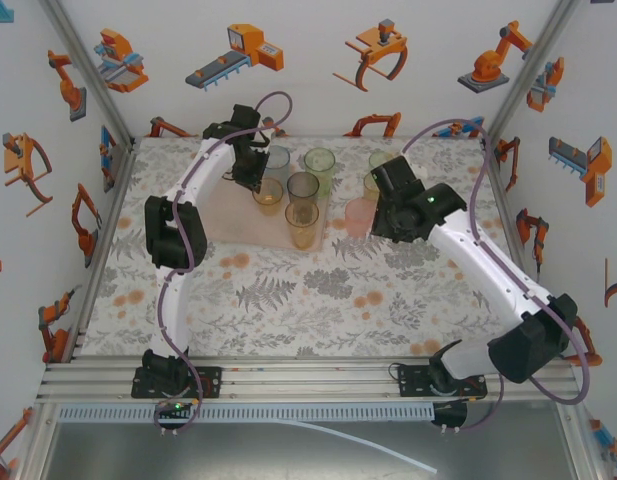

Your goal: Place the glasses into the tray

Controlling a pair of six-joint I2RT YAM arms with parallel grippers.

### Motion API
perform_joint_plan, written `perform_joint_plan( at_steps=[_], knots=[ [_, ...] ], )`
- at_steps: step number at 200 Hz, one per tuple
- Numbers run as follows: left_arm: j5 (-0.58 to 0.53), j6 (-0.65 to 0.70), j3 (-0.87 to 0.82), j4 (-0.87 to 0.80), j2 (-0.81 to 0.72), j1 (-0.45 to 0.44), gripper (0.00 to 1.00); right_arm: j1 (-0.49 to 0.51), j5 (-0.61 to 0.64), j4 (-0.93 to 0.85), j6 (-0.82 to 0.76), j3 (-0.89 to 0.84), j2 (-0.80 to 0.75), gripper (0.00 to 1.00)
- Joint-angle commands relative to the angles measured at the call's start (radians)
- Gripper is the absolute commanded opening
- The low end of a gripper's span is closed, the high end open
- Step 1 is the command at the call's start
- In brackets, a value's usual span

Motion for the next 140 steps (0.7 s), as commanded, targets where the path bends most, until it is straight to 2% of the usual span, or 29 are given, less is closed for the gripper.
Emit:
perform_joint_plan(
  at_steps=[1, 23, 107, 140],
  knots=[
    [0.009, 0.022, 0.031, 0.000, 0.006, -0.004, 0.31, -0.033, -0.031, 0.035, 0.011, -0.012, 0.019, 0.43],
    [0.011, 0.023, 0.029, -0.006, 0.002, -0.003, 0.37, -0.058, -0.048, 0.058, 0.001, -0.001, 0.051, 0.43],
    [0.038, 0.026, 0.002, -0.040, -0.085, -0.007, 0.43, -0.135, -0.083, 0.143, -0.032, 0.042, 0.189, 0.43],
    [0.030, 0.015, -0.016, -0.059, -0.142, -0.010, 0.50, -0.152, -0.107, 0.161, -0.052, 0.106, 0.277, 0.43]
  ],
)
